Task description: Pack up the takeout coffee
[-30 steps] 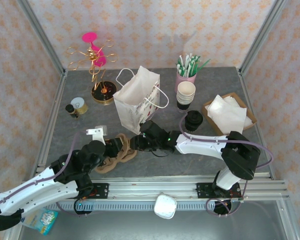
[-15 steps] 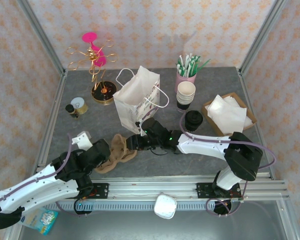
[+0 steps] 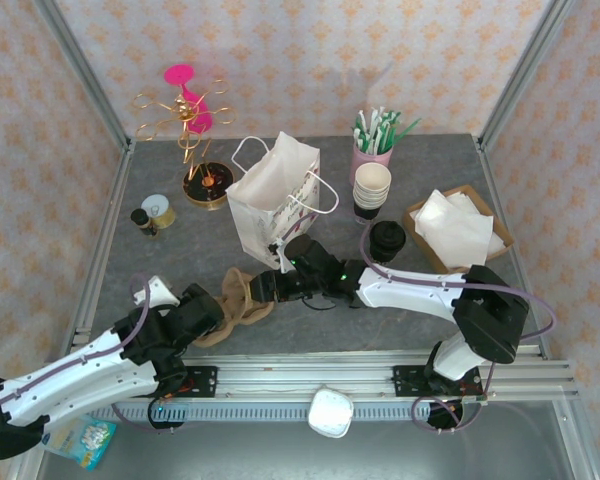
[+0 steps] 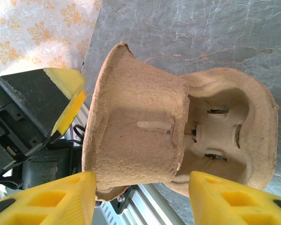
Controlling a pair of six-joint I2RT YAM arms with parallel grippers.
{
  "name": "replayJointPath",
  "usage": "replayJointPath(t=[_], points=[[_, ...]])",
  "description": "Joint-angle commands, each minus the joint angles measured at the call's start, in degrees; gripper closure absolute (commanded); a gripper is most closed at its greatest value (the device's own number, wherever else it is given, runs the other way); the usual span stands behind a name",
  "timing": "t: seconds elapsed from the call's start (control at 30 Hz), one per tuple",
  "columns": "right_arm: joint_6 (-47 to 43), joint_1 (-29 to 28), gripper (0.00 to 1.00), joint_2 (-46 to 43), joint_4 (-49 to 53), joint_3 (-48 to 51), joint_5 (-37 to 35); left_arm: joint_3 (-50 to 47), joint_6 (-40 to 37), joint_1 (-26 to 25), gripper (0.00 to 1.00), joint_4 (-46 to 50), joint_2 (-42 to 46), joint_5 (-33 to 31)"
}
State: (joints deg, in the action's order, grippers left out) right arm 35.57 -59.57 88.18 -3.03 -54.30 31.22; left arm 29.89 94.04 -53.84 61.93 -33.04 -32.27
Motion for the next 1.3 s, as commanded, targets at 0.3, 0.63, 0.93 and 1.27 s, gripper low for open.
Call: replayJointPath(t=[0.3,0.63,0.93,1.27], points=[[-1.3,0.2,0.38,-1.4,-1.3,-2.2,3.0,-0.9,1.8,0.3,0.34,1.8,-1.4,-2.4],[-3.6,0.2,0.38,4.1,8.4,-8.4,-1.4,-6.6,1.1,0.4,0.33,-5.1,0.6,1.5],[-4.3,0.1,0.49,7.1,13.4,-11.8,-4.4,-10.0,-3.6,0.8,0.38,-11.9,7.5,1.9],[-3.0,-1.0,0.86,6.3,17.4,-12.9,-8.7,-7.6,-11.9,1.2,0.4,-18.6,4.4,1.7]])
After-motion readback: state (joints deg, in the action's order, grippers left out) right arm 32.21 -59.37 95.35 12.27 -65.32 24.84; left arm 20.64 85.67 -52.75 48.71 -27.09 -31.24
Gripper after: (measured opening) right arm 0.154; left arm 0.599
